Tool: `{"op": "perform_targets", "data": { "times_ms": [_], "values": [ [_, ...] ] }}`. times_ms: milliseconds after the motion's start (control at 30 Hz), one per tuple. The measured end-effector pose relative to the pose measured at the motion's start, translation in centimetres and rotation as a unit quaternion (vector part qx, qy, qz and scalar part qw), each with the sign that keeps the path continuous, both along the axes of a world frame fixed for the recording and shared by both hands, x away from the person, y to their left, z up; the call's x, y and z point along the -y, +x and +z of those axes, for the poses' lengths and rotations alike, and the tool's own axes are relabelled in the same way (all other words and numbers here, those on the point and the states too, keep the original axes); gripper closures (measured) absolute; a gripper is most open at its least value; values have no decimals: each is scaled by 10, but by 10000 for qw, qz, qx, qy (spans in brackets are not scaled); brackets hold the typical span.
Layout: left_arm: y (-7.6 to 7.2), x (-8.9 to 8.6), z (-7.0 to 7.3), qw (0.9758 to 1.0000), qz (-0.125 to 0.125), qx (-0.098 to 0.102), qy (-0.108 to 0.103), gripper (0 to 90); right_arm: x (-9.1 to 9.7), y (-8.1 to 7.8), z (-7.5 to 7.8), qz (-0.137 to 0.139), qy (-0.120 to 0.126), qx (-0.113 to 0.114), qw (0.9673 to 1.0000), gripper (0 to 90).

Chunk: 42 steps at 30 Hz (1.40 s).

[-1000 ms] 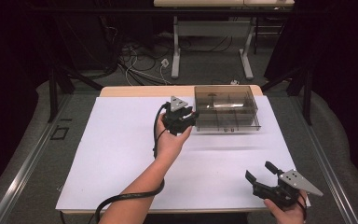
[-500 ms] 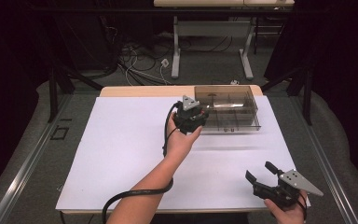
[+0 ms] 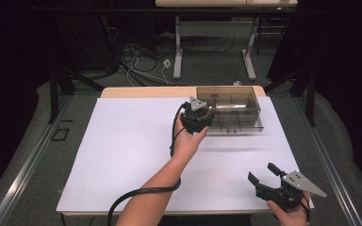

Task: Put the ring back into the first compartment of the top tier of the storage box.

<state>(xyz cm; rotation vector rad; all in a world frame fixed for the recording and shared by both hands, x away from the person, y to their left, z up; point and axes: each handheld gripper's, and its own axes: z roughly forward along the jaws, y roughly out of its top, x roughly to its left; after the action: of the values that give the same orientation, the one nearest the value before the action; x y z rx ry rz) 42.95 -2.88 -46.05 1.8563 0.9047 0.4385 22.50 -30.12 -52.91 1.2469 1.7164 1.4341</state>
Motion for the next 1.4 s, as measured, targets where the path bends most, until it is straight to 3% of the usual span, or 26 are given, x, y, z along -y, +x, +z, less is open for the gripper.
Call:
{"op": "perform_targets", "data": {
  "times_ms": [733, 933, 1100, 1167, 1400],
  "values": [
    [14, 14, -22, 9999, -68, -116, 95, 663, 0, -1, 1, 7, 82, -17, 10000, 149],
    [14, 15, -24, 9997, -67, -117, 184, 662, 0, -2, 1, 25, 83, -1, 10000, 149],
    [15, 14, -24, 9998, -49, -147, 124, 654, 0, -2, 1, 9, 78, -30, 10000, 149],
    [15, 14, -24, 9999, -37, -123, 41, 610, 0, -2, 1, 1, 76, -38, 10000, 149],
    [12, 14, -21, 9999, 12, 71, 76, 493, 0, -1, 1, 30, 78, 1, 10000, 149]
  ]
}}
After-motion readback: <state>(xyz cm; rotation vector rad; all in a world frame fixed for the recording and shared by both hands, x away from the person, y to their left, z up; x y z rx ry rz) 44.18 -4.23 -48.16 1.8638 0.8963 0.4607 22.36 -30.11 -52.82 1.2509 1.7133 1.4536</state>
